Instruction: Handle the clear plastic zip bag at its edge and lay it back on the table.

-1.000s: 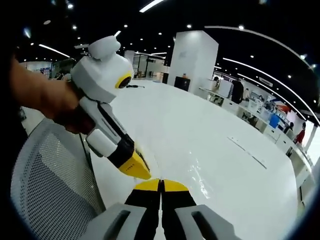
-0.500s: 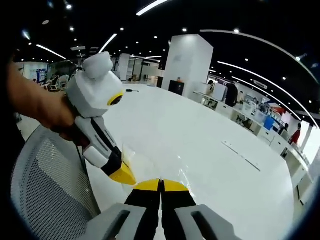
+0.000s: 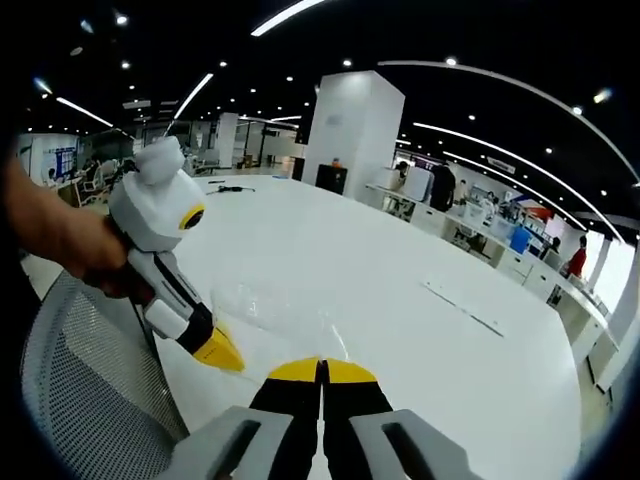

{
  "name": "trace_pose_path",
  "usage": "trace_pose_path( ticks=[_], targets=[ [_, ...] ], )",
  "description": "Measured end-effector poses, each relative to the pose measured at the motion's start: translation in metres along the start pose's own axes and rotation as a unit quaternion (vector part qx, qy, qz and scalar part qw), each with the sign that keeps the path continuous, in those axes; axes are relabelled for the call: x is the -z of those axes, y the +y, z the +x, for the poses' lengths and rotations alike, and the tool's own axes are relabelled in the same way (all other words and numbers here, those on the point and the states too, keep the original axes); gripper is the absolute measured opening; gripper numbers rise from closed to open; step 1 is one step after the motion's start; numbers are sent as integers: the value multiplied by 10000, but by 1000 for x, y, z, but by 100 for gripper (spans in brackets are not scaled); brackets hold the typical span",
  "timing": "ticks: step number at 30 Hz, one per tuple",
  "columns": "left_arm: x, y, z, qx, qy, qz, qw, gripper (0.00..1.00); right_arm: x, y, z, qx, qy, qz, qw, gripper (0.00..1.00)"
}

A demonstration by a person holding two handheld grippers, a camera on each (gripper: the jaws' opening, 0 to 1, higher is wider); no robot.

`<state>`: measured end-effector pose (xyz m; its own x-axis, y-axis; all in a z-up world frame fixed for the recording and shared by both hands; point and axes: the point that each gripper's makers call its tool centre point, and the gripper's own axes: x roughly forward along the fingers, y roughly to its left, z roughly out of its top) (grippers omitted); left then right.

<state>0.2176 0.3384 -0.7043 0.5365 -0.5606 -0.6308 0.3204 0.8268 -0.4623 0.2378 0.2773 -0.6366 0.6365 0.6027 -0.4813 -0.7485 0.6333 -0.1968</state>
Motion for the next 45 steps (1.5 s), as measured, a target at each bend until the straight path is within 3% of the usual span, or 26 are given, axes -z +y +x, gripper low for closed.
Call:
trace_pose_path(
  ticks=[10,13,23,33,35,39,45],
  targets=[
    [-8,3,-3,-164,7,367,9992,0,-4,-4,-2,115,-44,-37,9999,0],
    [-10,3,-2,-153,2,298,9994,0,-5,-4,-2,150,-52,-41,9999,0],
    [-23,-8,1,49,-123,331,9994,0,-5,-3,0,-40,-53,-196,9998,0],
    [-29,-18,8,189,-135,456,9987,0,-10,-6,2,2,-81,-309,9995,0],
    [-31,-20,8,197,-156,555,9981,3,-10,-7,2,28,-85,-330,9994,0],
    [-30,-29,8,321,-131,877,9955,20,-9,-14,5,157,-18,-349,9993,0],
    [-28,-37,-1,415,-124,1349,9899,33,-7,-23,6,306,41,-364,9989,0]
  ],
)
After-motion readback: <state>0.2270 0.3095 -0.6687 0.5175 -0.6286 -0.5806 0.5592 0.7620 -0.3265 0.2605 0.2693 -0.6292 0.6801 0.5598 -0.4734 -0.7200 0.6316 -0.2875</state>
